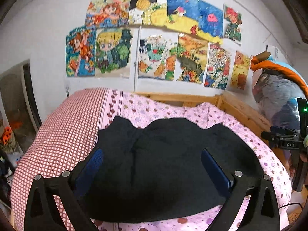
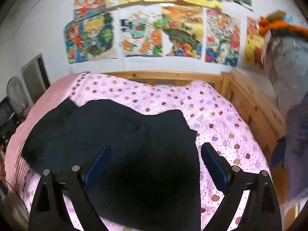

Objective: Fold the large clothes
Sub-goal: 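Open both tools and pull them back from the folded jacket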

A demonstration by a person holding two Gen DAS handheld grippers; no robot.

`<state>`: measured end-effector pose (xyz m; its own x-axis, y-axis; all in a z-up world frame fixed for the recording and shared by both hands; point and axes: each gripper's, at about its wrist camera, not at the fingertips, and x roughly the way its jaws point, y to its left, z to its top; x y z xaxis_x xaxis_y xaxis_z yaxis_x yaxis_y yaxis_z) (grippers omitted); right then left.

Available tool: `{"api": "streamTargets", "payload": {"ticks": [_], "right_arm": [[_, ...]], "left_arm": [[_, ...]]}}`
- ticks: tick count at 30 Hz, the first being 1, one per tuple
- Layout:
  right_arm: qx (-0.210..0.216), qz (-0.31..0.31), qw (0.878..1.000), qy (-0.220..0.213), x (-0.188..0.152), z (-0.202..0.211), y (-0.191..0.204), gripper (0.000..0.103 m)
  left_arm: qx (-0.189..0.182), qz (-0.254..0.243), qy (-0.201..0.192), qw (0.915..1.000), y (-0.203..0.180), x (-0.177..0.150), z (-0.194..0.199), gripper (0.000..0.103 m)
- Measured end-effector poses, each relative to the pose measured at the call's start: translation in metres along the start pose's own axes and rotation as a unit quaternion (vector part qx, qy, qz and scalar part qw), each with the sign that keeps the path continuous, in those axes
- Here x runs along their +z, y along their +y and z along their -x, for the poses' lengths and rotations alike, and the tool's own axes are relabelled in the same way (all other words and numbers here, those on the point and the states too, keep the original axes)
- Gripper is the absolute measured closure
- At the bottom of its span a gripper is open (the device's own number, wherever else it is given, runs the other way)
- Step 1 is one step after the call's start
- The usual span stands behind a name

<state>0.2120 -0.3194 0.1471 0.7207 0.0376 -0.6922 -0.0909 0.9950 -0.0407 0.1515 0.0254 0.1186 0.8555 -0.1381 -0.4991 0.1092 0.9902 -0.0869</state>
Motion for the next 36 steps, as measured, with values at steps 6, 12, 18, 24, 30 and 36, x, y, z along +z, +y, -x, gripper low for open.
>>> {"api": "streamTargets", "payload": {"ticks": [6, 12, 18, 24, 30, 36], "right_arm": [[0.021, 0.044, 0.999, -0.002, 0.003, 0.047, 0.03, 0.011], [0.05, 0.074, 0.996, -0.019, 0.004, 0.085, 0.058, 0.011], [0.059, 0.085, 0.994, -0.035, -0.005, 0.103, 0.072, 0.011], [0.063, 0.076, 0.993, -0.071, -0.018, 0.122, 0.08, 0.011], [0.071, 0.066, 0.989, -0.11, -0.044, 0.141, 0.087, 0.011], [0.09, 0.054, 0.987, -0.121, -0.07, 0.149, 0.089, 0.01]], "left_arm": [[0.014, 0.003, -0.024, 0.9996, -0.012, 0.004, 0.033, 0.0], [0.027, -0.014, -0.032, 0.999, -0.02, 0.001, 0.054, 0.0], [0.021, -0.022, -0.036, 0.9989, -0.027, -0.009, 0.073, 0.0], [0.031, -0.022, -0.036, 0.9986, -0.028, -0.02, 0.091, 0.0], [0.057, -0.036, -0.03, 0.9972, -0.033, -0.034, 0.106, 0.0], [0.06, -0.054, -0.028, 0.9963, -0.042, -0.054, 0.128, 0.0]]}}
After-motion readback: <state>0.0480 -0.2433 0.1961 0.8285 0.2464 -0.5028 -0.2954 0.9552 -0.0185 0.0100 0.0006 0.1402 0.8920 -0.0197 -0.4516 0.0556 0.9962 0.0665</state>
